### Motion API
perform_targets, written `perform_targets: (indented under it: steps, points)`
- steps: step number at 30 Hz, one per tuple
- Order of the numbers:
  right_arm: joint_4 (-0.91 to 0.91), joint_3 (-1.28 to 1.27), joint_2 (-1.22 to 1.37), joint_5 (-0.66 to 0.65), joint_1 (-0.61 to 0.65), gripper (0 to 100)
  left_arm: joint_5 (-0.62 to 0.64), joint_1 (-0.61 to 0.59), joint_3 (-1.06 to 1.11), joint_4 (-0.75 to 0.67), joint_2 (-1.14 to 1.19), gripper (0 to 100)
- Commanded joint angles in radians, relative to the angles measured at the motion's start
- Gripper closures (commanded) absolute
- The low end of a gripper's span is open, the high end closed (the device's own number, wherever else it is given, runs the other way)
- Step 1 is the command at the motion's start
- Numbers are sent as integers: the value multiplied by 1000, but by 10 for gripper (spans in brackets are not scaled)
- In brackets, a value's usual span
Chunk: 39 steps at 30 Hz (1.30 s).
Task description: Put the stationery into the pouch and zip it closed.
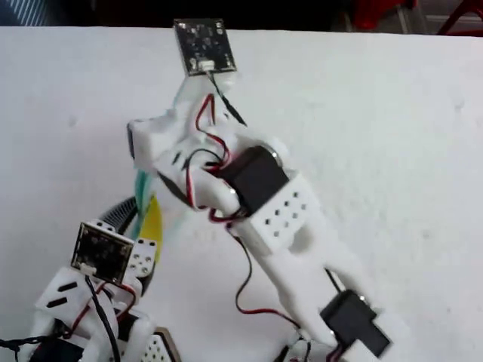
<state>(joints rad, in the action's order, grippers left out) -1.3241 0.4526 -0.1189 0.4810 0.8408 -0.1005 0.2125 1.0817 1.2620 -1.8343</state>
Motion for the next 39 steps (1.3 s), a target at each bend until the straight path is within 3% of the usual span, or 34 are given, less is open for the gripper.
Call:
perform_targets:
  steps: [1,8,11,15,20,22,25,29,34,39]
  points:
    - [-58,101,58,40,24,574,-9,12,9,-15,5,980]
    - [-229,173,142,34,39,596,-9,12,9,-15,5,980]
    - [-232,167,153,26,39,749,-11,12,9,-17,5,979]
    - [-220,173,143,-94,44,991,-11,12,9,-20,5,979]
    - [-223,173,120,-126,36,983,-9,12,5,-37,5,970]
    - [-217,173,116,-127,7,981,-6,12,-5,-31,5,910]
    - [-203,173,119,-127,-47,981,23,4,-21,35,5,732]
    - [-203,175,107,-166,-130,981,78,-13,-61,61,5,704]
    - [-202,167,76,-218,-194,981,106,-208,-77,2,5,707]
    - [-143,169,76,-218,-168,981,264,-435,-15,-114,5,707]
